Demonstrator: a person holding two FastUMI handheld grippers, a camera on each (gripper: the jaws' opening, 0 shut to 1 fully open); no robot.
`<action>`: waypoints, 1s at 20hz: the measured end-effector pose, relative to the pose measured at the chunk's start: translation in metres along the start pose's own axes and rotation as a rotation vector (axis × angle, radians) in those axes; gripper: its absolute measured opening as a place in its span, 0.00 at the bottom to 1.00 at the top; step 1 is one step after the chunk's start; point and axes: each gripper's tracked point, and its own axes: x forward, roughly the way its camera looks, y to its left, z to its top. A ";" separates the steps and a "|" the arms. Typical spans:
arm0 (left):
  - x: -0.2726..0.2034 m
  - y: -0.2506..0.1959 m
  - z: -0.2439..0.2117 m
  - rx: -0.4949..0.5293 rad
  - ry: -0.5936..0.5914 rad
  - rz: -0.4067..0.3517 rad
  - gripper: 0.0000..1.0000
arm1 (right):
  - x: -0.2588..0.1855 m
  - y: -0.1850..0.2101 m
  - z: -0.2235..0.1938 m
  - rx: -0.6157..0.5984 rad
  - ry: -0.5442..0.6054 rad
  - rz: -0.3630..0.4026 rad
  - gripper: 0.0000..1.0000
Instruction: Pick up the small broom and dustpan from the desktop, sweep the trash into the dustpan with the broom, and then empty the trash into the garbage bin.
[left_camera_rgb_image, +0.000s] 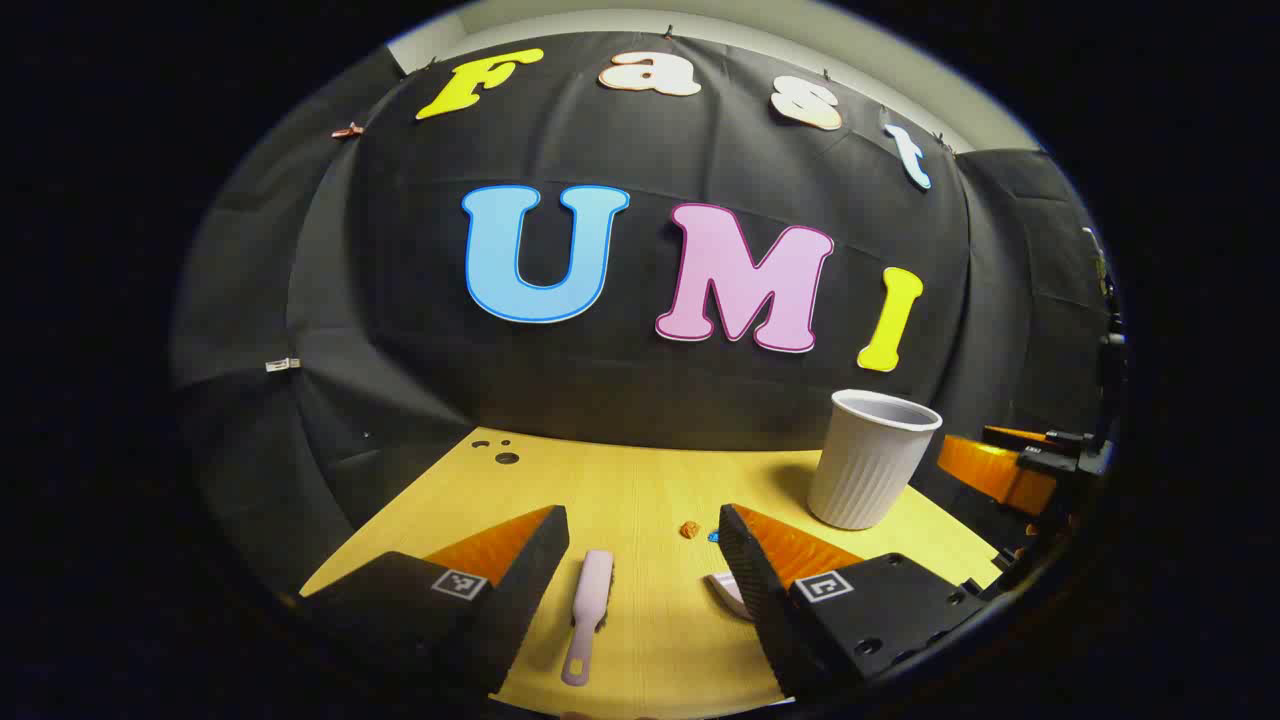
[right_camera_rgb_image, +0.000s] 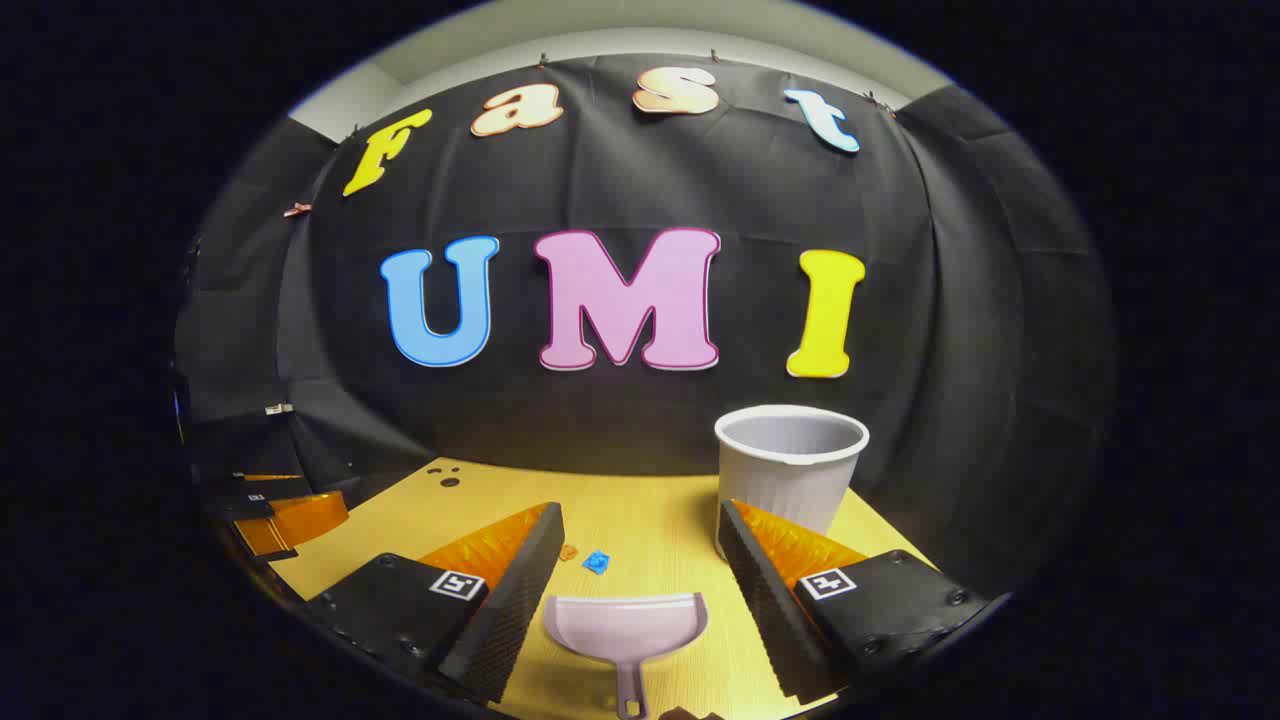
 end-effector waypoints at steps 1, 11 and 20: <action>0.001 0.000 -0.004 -0.006 0.007 -0.002 0.96 | 0.000 -0.003 -0.004 0.000 0.012 -0.009 0.98; 0.011 -0.001 -0.011 0.012 0.032 -0.005 0.96 | 0.008 -0.009 -0.041 0.004 0.151 -0.002 0.97; 0.015 0.022 -0.025 -0.006 0.073 0.042 0.95 | 0.024 -0.011 -0.078 0.007 0.288 -0.009 0.97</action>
